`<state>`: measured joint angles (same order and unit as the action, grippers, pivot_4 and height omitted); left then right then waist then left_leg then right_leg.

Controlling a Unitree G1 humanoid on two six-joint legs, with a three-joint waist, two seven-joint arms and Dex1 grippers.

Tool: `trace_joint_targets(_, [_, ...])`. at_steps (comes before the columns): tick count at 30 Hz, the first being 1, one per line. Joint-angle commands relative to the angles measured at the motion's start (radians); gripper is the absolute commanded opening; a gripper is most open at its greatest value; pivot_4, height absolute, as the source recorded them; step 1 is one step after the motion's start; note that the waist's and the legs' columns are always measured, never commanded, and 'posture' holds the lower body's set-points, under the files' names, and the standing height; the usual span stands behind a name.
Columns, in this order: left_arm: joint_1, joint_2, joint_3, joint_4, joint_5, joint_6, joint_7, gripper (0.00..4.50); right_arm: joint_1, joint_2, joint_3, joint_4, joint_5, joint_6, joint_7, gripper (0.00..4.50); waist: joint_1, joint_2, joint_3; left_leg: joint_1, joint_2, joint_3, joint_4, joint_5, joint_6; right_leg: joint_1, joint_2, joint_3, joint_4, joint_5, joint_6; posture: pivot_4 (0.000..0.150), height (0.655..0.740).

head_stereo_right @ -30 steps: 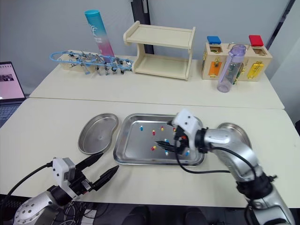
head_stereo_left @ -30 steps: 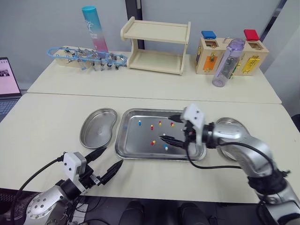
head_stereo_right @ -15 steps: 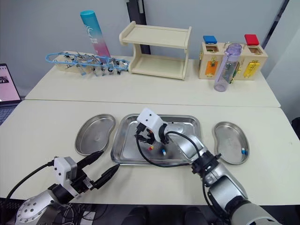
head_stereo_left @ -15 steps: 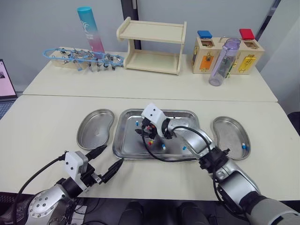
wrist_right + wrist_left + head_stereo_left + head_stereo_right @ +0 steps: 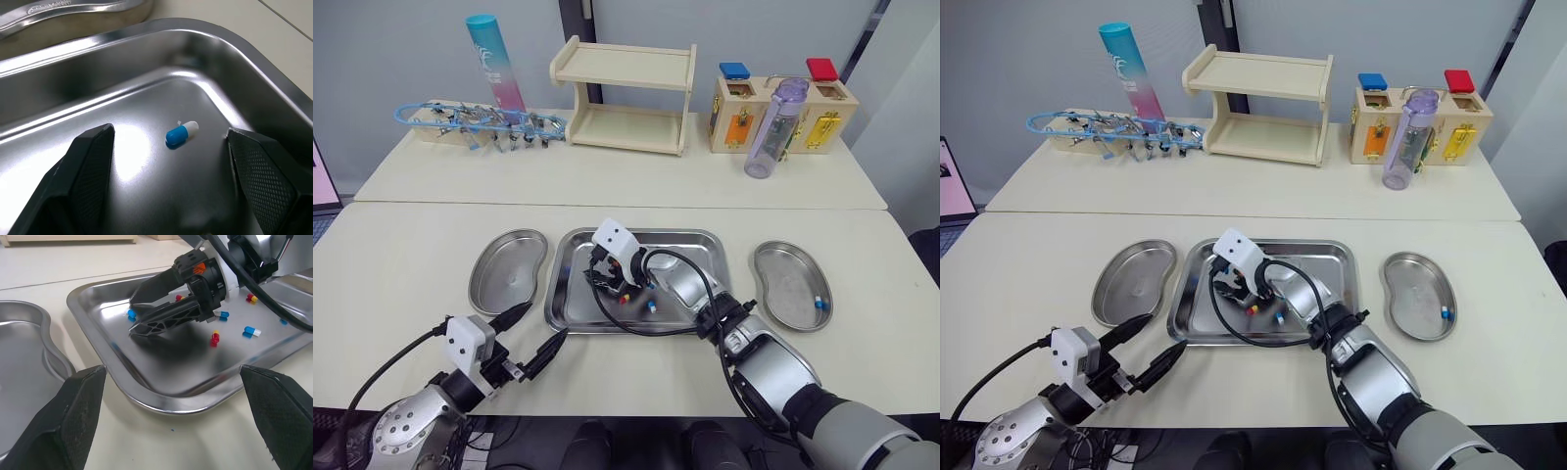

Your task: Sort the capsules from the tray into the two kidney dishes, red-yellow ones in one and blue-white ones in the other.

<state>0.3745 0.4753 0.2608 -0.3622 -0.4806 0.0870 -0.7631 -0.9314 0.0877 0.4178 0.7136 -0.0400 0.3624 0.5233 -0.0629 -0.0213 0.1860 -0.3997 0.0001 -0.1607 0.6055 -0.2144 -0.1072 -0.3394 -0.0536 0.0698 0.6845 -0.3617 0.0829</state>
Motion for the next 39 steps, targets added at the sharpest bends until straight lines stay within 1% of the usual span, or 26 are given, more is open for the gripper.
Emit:
trace_joint_targets(1, [-0.003, 0.002, -0.012, -0.058, 0.003, 0.010, 0.020, 4.50, -0.030, 0.027, -0.012, 0.023, -0.021, -0.032, 0.001, 3.34, -0.001, 0.000, 0.000, 0.000, 0.000, 0.000, 0.000, 0.000, 0.000, -0.001, 0.000, 0.000, 0.000, 0.000, 0.000, 0.150, 0.7400])
trace_joint_targets(4, [-0.003, 0.004, -0.018, -0.070, 0.002, 0.022, 0.029, 4.50, -0.034, 0.038, -0.014, 0.045, -0.038, -0.043, 0.001, 2.40, -0.004, 0.000, 0.000, 0.000, 0.000, 0.000, 0.000, 0.000, 0.000, -0.002, 0.000, 0.000, 0.002, 0.000, 0.000, 0.150, 0.7400])
trace_joint_targets(12, [-0.011, 0.009, -0.018, -0.074, 0.002, 0.036, 0.040, 4.50, -0.024, 0.042, -0.016, 0.040, -0.063, -0.066, 0.021, 0.09, -0.007, 0.000, 0.000, 0.000, 0.000, 0.000, 0.000, 0.000, 0.000, -0.003, 0.000, 0.001, 0.004, 0.000, 0.000, 0.150, 0.7400])
trace_joint_targets(13, [-0.010, 0.009, -0.017, -0.074, 0.002, 0.036, 0.039, 4.50, -0.022, 0.041, -0.014, 0.034, -0.065, -0.071, 0.025, 0.04, -0.008, 0.000, 0.000, 0.000, 0.000, 0.000, 0.000, 0.000, 0.000, -0.003, 0.000, 0.001, 0.004, 0.000, -0.001, 0.150, 0.7400])
trace_joint_targets(19, [-0.011, 0.012, -0.015, -0.071, 0.005, 0.036, 0.038, 4.50, -0.019, 0.034, -0.012, -0.015, -0.069, -0.087, 0.057, 0.04, -0.011, 0.000, 0.000, 0.000, 0.000, 0.000, 0.000, 0.000, 0.000, -0.003, 0.000, 0.001, 0.004, 0.000, -0.001, 0.150, 0.7400])
trace_joint_targets(21, [-0.015, 0.015, -0.013, -0.071, 0.001, 0.036, 0.034, 4.50, -0.017, 0.026, -0.019, -0.062, -0.061, -0.081, 0.072, 0.04, -0.012, 0.000, 0.000, 0.000, 0.000, 0.000, 0.000, 0.000, 0.000, -0.003, 0.000, 0.001, 0.004, 0.000, -0.001, 0.150, 0.7400])
trace_joint_targets(23, [-0.020, 0.022, -0.012, -0.073, -0.009, 0.037, 0.021, 4.50, -0.002, 0.003, -0.020, -0.145, -0.053, -0.062, 0.098, 0.04, -0.011, 0.000, 0.000, 0.000, 0.000, 0.000, 0.000, 0.000, 0.000, -0.003, 0.000, 0.001, 0.005, 0.000, -0.001, 0.150, 0.7400])
trace_joint_targets(25, [-0.019, 0.039, -0.011, -0.079, -0.031, 0.038, -0.016, 4.50, 0.035, -0.042, -0.025, -0.280, -0.040, -0.015, 0.133, 0.04, -0.010, 0.000, 0.000, -0.001, 0.000, 0.000, 0.000, 0.000, 0.000, -0.003, 0.000, 0.000, 0.004, 0.000, -0.001, 0.150, 0.7400])
trace_joint_targets(27, [-0.019, 0.059, -0.005, -0.078, -0.055, 0.031, -0.061, 4.50, 0.099, -0.117, -0.042, -0.494, -0.010, 0.075, 0.183, 0.04, -0.004, 0.000, 0.000, -0.001, 0.000, 0.000, 0.000, 0.000, 0.000, -0.003, 0.000, 0.000, 0.004, 0.000, -0.001, 0.150, 0.7400])
trace_joint_targets(29, [-0.023, 0.083, 0.000, -0.080, -0.087, 0.033, -0.108, 4.50, 0.147, -0.176, -0.053, -0.649, 0.013, 0.146, 0.211, 0.04, 0.001, 0.000, 0.000, -0.001, 0.000, 0.000, 0.000, 0.000, 0.000, -0.003, 0.000, 0.001, 0.003, 0.000, -0.001, 0.150, 0.7400])
trace_joint_targets(30, [-0.027, 0.103, -0.006, -0.088, -0.111, 0.039, -0.150, 4.50, 0.185, -0.227, -0.077, -0.754, 0.036, 0.197, 0.231, 0.04, 0.004, 0.000, 0.000, -0.001, 0.000, 0.000, 0.000, 0.000, 0.000, -0.002, 0.000, 0.001, 0.003, 0.000, -0.001, 0.150, 0.7400])
trace_joint_targets(33, [-0.037, 0.139, -0.021, -0.105, -0.152, 0.050, -0.223, 4.50, 0.259, -0.330, -0.129, -0.948, 0.093, 0.309, 0.262, 0.04, 0.006, 0.001, 0.000, -0.002, 0.000, 0.000, 0.000, 0.000, 0.000, 0.000, 0.000, 0.001, 0.003, 0.000, -0.001, 0.150, 0.7400])
trace_joint_targets(34, [-0.046, 0.151, -0.031, -0.113, -0.175, 0.063, -0.250, 4.50, 0.297, -0.375, -0.165, -1.014, 0.122, 0.345, 0.277, 0.04, 0.006, 0.001, 0.000, -0.002, 0.000, 0.000, 0.000, 0.000, 0.000, 0.001, 0.000, 0.001, 0.003, 0.000, -0.001, 0.150, 0.7400])
trace_joint_targets(36, [-0.068, 0.179, -0.060, -0.125, -0.212, 0.084, -0.321, 4.50, 0.396, -0.477, -0.286, -1.167, 0.236, 0.423, 0.336, 0.04, 0.010, 0.001, 0.000, -0.002, 0.000, 0.000, -0.001, 0.000, 0.000, 0.002, 0.000, 0.000, 0.002, 0.000, -0.001, 0.150, 0.7400])
trace_joint_targets(39, [-0.111, 0.184, -0.084, -0.115, -0.225, 0.078, -0.370, 4.50, 0.467, -0.554, -0.407, -1.268, 0.331, 0.519, 0.334, 0.04, 0.014, 0.002, 0.001, -0.002, 0.000, 0.000, -0.001, 0.000, 0.000, 0.004, -0.001, 0.000, -0.003, 0.000, 0.000, 0.150, 0.7400])
